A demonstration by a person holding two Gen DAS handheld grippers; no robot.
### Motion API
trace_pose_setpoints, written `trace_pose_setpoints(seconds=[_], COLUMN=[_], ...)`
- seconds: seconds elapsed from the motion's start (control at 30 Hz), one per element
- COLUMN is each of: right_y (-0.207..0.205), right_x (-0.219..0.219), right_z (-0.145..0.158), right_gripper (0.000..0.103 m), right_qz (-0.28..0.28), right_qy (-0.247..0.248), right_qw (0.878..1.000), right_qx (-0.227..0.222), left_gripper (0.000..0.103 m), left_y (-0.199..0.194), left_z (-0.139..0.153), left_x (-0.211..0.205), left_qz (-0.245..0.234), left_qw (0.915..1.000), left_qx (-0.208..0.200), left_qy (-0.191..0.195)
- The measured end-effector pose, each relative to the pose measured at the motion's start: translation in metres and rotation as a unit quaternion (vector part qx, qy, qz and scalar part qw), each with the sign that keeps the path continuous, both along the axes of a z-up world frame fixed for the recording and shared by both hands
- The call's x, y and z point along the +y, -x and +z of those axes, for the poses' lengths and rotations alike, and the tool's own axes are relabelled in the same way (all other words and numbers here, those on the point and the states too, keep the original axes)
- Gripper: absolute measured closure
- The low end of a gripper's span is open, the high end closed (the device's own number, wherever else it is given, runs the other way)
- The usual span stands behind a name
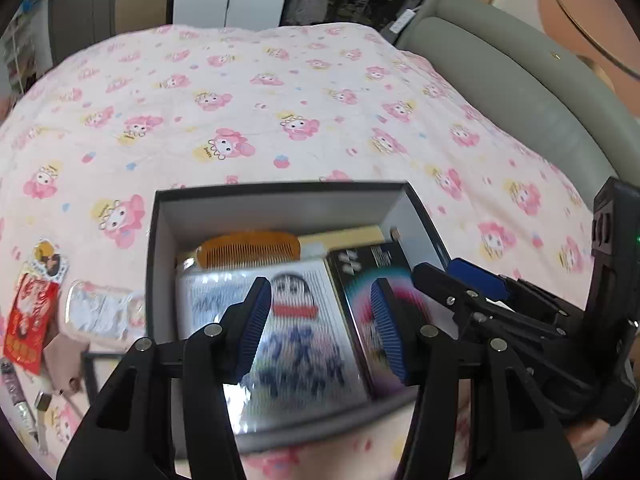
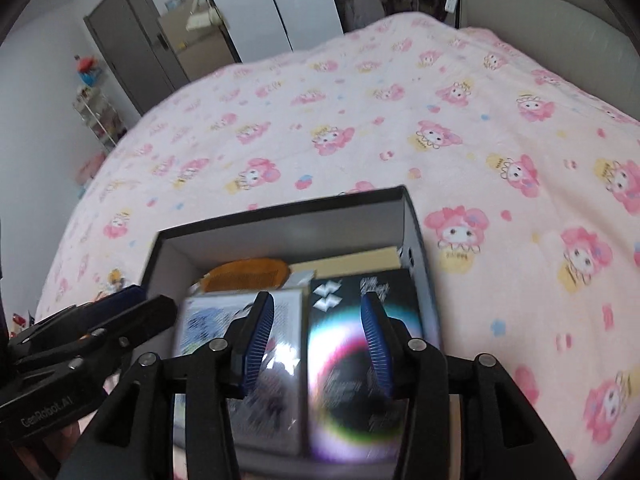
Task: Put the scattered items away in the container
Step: 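Withdraw the left gripper up from the black box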
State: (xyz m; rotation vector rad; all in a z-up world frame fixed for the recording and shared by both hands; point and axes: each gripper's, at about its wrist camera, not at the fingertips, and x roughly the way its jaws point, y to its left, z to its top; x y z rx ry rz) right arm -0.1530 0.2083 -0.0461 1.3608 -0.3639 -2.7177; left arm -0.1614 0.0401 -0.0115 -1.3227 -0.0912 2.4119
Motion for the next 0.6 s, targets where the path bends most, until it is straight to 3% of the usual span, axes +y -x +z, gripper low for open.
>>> trace_pose_setpoints(seconds=[0.1,0.27,0.6], right_y=[-0.028,-0.065,-0.097], right_x=[-0.017,-0.036,-0.081], right_z=[0.007,0.009,0.015], right_gripper=[0.062,0.062,0.062], right_qz=[0.005,0.025,0.061], right_qy=[-0.018,0.000,-0.019], right_qw=[1.000,1.000,0.998], right_qx=[0.015,0.008,0.013], left_gripper=[0.050,0.050,0.050], left_y=[-0.030,-0.070,-0.114], left_z=[0.003,0.006,0.009], left_x=[-0.006,-0.031,-0.073], left_qz=[0.002,0.006,0.041], left_qw=[0.9998,0.9999,0.9990], left_qx=[0.015,0.010,0.014], left_qy=[0.008,-0.003,-0.007])
